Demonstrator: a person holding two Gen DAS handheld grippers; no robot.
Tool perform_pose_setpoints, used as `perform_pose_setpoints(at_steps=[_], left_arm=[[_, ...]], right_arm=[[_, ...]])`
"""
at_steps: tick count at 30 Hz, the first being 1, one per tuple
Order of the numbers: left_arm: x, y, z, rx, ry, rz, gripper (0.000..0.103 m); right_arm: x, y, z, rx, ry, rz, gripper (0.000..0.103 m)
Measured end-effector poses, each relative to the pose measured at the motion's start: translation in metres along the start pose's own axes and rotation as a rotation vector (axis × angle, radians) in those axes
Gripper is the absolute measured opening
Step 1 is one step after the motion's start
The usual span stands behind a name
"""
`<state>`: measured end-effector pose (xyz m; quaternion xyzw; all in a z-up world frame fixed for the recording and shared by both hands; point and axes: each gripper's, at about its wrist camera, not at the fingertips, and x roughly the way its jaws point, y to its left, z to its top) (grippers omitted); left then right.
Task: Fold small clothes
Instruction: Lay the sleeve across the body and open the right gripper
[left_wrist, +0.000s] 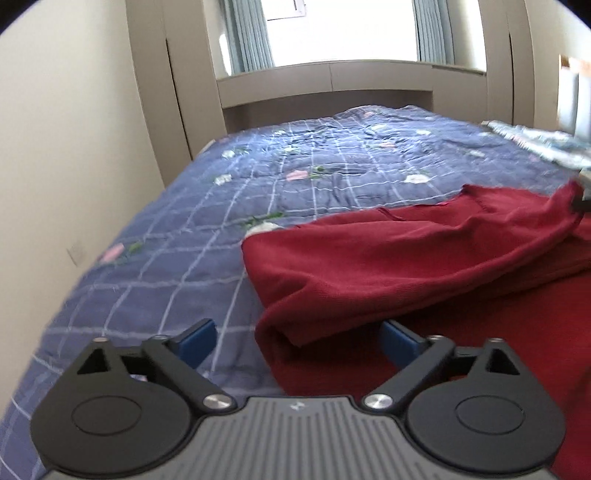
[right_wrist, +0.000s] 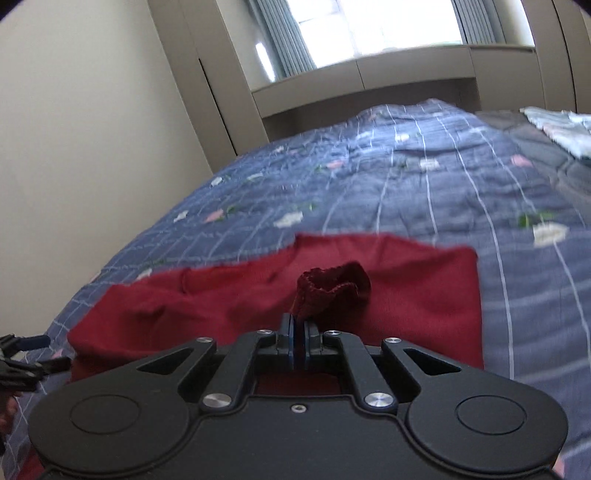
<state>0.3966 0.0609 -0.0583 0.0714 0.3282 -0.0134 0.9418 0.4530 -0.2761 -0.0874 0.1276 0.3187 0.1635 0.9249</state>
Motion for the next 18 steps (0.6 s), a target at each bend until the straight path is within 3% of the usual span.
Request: perform_pose_setpoints(at_steps=[2, 4, 5, 9, 14, 18], left_arm=[[-0.01, 0.011, -0.005, -0.04, 0.005, -0.046, 0.102], [-0.017, 0.023, -0.006, -0.092, 0.013, -0.085, 0.103], [-0.015, 0.028, -0.005, -0.117, 0.013, -0.098, 0.103], [-0.005, 0.051, 0.004, -0.243, 0.019, -0.099, 0.103], [0.044, 0.078, 0.027, -0.318, 0.062, -0.098, 0.102], [0.093, 0.098, 0.033, -0.408, 0.143, -0.127, 0.101]], right_arm=[[0.001, -0.001, -0.005, 0.003, 0.024, 0.003, 0.009], [0.002, -0.005, -0.008, 0.001, 0.033, -0.003, 0.021], [0.0, -0.007, -0.008, 0.007, 0.03, -0.002, 0.022], [-0.004, -0.017, -0.004, 0.06, -0.001, 0.007, 0.057], [0.006, -0.021, 0.008, 0.082, -0.01, 0.002, 0.059], [0.019, -0.026, 0.011, 0.125, -0.009, -0.006, 0.05]])
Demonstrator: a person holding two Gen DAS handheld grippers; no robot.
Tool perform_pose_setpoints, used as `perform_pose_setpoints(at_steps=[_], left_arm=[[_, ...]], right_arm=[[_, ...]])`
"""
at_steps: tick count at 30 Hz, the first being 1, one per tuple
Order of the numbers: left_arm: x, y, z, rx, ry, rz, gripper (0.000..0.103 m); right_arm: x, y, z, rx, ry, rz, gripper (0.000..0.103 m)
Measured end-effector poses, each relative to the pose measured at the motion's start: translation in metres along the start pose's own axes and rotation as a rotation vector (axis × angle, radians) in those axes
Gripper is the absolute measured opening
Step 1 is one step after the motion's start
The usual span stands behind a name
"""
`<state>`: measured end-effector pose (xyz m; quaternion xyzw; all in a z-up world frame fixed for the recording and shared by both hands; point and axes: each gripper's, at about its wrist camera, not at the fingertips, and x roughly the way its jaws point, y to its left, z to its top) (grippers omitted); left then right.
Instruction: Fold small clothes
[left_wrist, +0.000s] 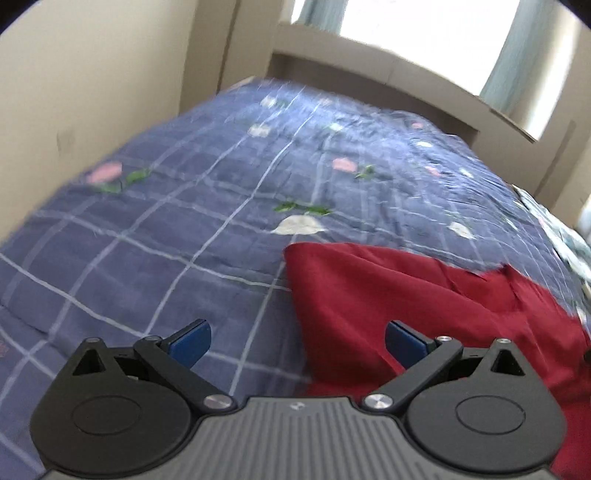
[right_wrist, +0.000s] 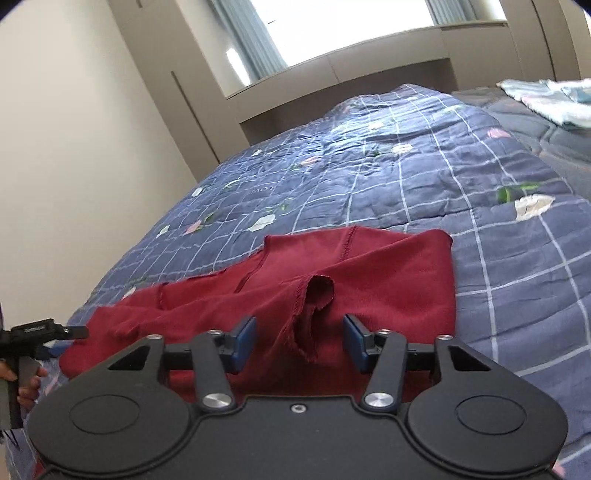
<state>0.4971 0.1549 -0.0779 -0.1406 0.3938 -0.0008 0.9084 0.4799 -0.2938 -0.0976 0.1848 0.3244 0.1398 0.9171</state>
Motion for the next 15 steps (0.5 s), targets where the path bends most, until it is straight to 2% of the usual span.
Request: perform_pose_setpoints(at_steps=[2, 4, 5, 6, 7, 8, 10, 11, 15], left_arm=[[0.015, 0.012, 0.007, -0.083, 0.028, -0.034, 0.096], [0.022, 0.02, 0.01, -0.141, 0.037, -0.073, 0.091], [0.023, 0.023, 0.012, -0.149, 0.033, -0.097, 0.083], [0.025, 0.024, 0.013, -0.144, 0.035, -0.129, 0.063], [0.027, 0.024, 0.015, -0.133, 0.048, -0.151, 0.05], [0.027, 0.022, 0.017, -0.124, 0.063, -0.172, 0.02], [0.025, 0.02, 0.019, -0.111, 0.052, -0.206, 0.014], [0.021, 0.017, 0.021, -0.096, 0.034, -0.214, 0.008], [0.0, 0.007, 0.03, -0.017, -0.068, -0.204, 0.006]], right_arm=[[0.003, -0.001, -0.001, 0.019, 0.0, -0.001, 0.044], [0.003, -0.001, -0.002, 0.017, 0.0, 0.001, 0.032], [0.003, -0.001, -0.002, 0.018, 0.0, -0.001, 0.03], [0.002, -0.001, -0.003, 0.022, -0.001, 0.0, 0.027], [0.002, -0.001, -0.003, 0.028, -0.004, 0.002, 0.024], [0.001, -0.001, -0.004, 0.033, -0.006, 0.004, 0.022], [-0.001, 0.003, -0.005, 0.021, -0.012, -0.001, 0.014], [-0.002, 0.006, -0.005, 0.009, -0.015, -0.003, 0.013], [-0.005, 0.023, -0.006, -0.069, -0.022, -0.026, 0.009]])
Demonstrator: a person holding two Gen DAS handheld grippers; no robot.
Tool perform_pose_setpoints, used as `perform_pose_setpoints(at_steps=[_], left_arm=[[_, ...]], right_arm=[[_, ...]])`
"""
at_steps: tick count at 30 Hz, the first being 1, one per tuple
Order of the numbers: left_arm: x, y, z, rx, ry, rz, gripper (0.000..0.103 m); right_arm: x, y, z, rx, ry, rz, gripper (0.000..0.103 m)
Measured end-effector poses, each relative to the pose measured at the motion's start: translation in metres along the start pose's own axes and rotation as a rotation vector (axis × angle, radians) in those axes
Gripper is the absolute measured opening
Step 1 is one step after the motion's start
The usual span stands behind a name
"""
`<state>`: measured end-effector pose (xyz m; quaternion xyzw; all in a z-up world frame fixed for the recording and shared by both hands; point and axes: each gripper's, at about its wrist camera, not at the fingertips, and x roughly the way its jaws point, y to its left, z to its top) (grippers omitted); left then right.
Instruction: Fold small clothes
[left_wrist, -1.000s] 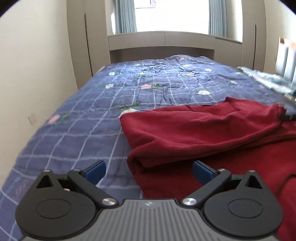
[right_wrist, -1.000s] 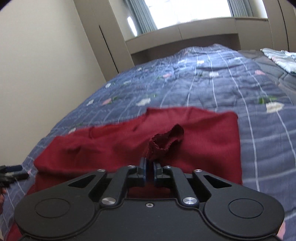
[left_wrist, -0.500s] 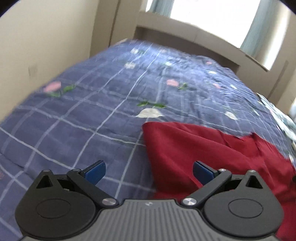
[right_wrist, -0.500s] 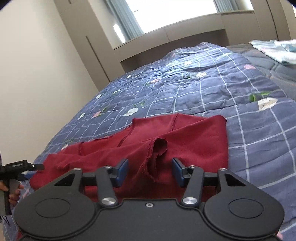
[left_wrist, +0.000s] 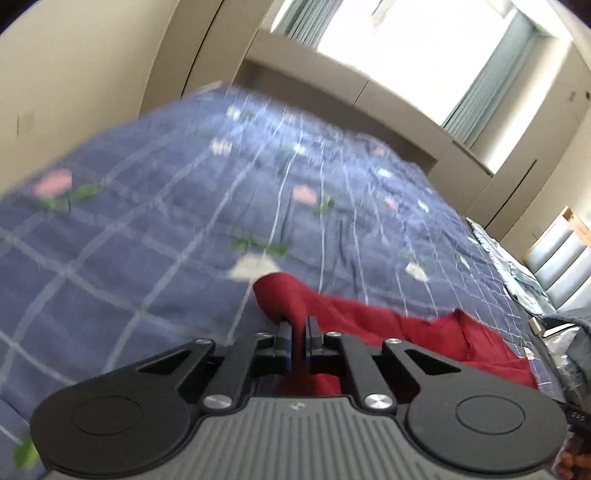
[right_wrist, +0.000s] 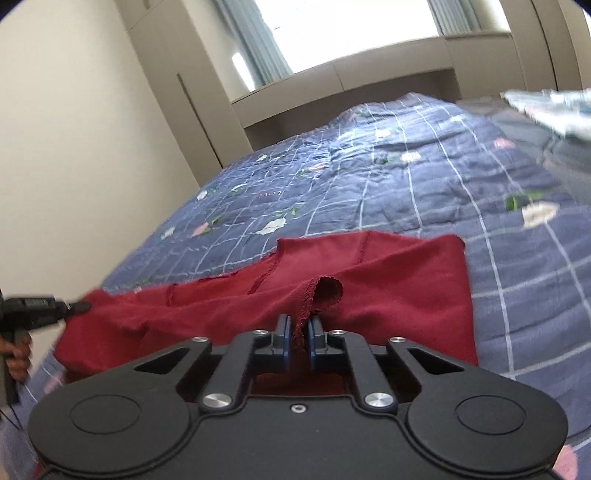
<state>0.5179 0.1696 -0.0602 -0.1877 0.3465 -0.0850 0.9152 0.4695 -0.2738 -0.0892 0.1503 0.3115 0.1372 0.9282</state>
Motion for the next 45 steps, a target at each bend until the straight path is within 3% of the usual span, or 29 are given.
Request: perform_pose_setpoints(at_steps=[2, 5, 7, 8, 10, 11, 12, 13, 14, 17, 20, 23, 27, 31, 35, 38, 45], left_arm=[[-0.003, -0.004, 0.002, 0.044, -0.016, 0.011, 0.006], [0.012, -0.004, -0.005, 0.085, 0.029, 0.066, 0.006], [0.018, -0.001, -0.011, 0.065, 0.041, 0.079, 0.009], [0.017, 0.001, -0.014, 0.047, 0.04, 0.08, 0.015], [0.01, 0.003, -0.017, 0.014, 0.031, 0.1, 0.041], [0.005, 0.002, -0.019, 0.014, 0.023, 0.098, 0.063], [-0.003, 0.001, -0.021, 0.023, 0.004, 0.097, 0.076], [-0.012, -0.003, -0.025, 0.04, -0.02, 0.103, 0.08], [-0.019, -0.006, -0.029, 0.056, -0.03, 0.114, 0.082], [-0.031, -0.015, -0.045, 0.102, -0.023, 0.161, 0.082], [-0.036, -0.016, -0.059, 0.121, -0.008, 0.237, 0.081], [-0.029, -0.007, -0.067, 0.093, 0.03, 0.311, 0.077], [-0.025, -0.015, -0.073, 0.147, 0.008, 0.352, 0.076], [-0.029, -0.017, -0.073, 0.124, 0.013, 0.366, 0.077], [-0.027, -0.018, -0.074, 0.125, 0.008, 0.395, 0.088], [-0.037, -0.018, -0.077, 0.084, -0.001, 0.351, 0.098], [-0.095, -0.032, -0.115, 0.046, -0.073, 0.312, 0.102]], right_arm=[[0.005, 0.008, -0.002, -0.062, 0.015, -0.043, 0.008], [0.011, 0.006, -0.006, -0.055, 0.036, -0.057, 0.007], [0.009, 0.007, -0.007, -0.079, 0.032, -0.064, 0.017], [0.006, 0.01, -0.007, -0.105, 0.022, -0.073, 0.02], [0.002, 0.015, -0.007, -0.163, -0.001, -0.097, 0.034], [0.001, 0.018, -0.007, -0.189, -0.017, -0.112, 0.04], [0.001, 0.02, -0.005, -0.209, -0.033, -0.126, 0.056], [0.002, 0.022, -0.004, -0.224, -0.047, -0.14, 0.071], [0.004, 0.025, -0.003, -0.244, -0.061, -0.153, 0.075], [0.018, 0.032, -0.003, -0.325, -0.068, -0.22, 0.076], [0.037, 0.029, -0.006, -0.351, -0.01, -0.326, 0.075], [0.036, 0.021, -0.005, -0.315, -0.007, -0.331, 0.078], [0.019, 0.019, -0.007, -0.341, -0.025, -0.385, 0.084], [0.015, 0.009, -0.017, -0.362, 0.011, -0.425, 0.085], [-0.01, 0.008, -0.017, -0.308, -0.014, -0.425, 0.085], [-0.043, 0.022, -0.028, -0.324, -0.073, -0.373, 0.101], [-0.115, 0.074, -0.076, -0.506, -0.11, -0.246, 0.102]])
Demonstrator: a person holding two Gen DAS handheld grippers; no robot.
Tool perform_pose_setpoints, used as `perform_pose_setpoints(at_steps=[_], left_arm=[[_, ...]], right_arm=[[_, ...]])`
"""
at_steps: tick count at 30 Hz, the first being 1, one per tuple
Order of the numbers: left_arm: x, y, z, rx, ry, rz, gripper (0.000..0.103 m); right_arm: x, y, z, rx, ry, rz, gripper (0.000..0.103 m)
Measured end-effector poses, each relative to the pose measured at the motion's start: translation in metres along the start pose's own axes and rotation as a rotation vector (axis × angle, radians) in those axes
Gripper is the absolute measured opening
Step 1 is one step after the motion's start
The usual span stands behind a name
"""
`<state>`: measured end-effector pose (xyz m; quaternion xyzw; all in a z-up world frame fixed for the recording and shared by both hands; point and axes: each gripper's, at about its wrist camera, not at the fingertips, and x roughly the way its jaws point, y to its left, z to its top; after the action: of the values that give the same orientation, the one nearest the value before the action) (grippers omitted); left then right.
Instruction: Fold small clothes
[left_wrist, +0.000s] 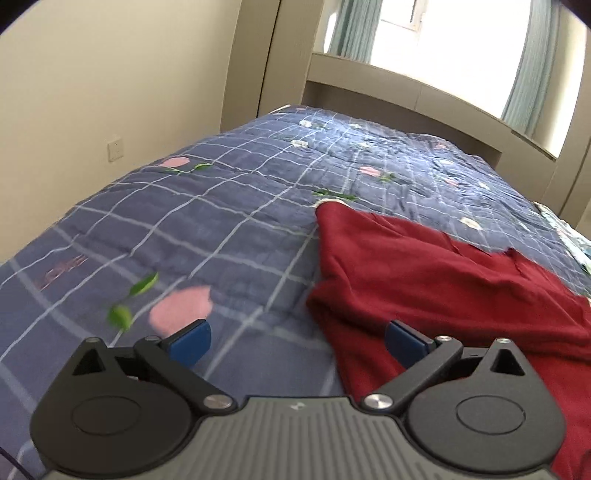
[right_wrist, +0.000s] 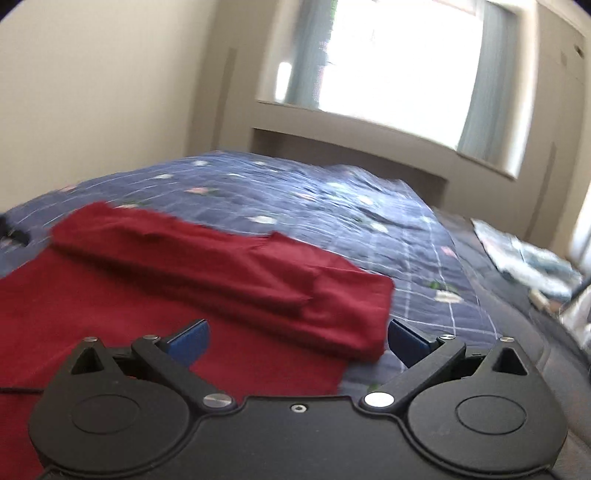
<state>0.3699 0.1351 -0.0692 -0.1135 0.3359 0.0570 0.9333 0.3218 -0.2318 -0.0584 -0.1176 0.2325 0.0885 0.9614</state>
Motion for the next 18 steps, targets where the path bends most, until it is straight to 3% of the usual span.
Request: perform_pose_setpoints(at_steps=[8, 18], left_arm=[[-0.094, -0.021, -0.05, 0.164, -0.054, -0.057, 0.103], [-0.16, -0.053, -0.122, 0.328, 0.011, -0.131, 0.103]], right_arm=[[-0.092, 0.049, -0.039, -0.173, 0.011, 0.046, 0.102], [-0.162, 0.096, -0.095, -0.334, 0.074, 0.1, 0.102]])
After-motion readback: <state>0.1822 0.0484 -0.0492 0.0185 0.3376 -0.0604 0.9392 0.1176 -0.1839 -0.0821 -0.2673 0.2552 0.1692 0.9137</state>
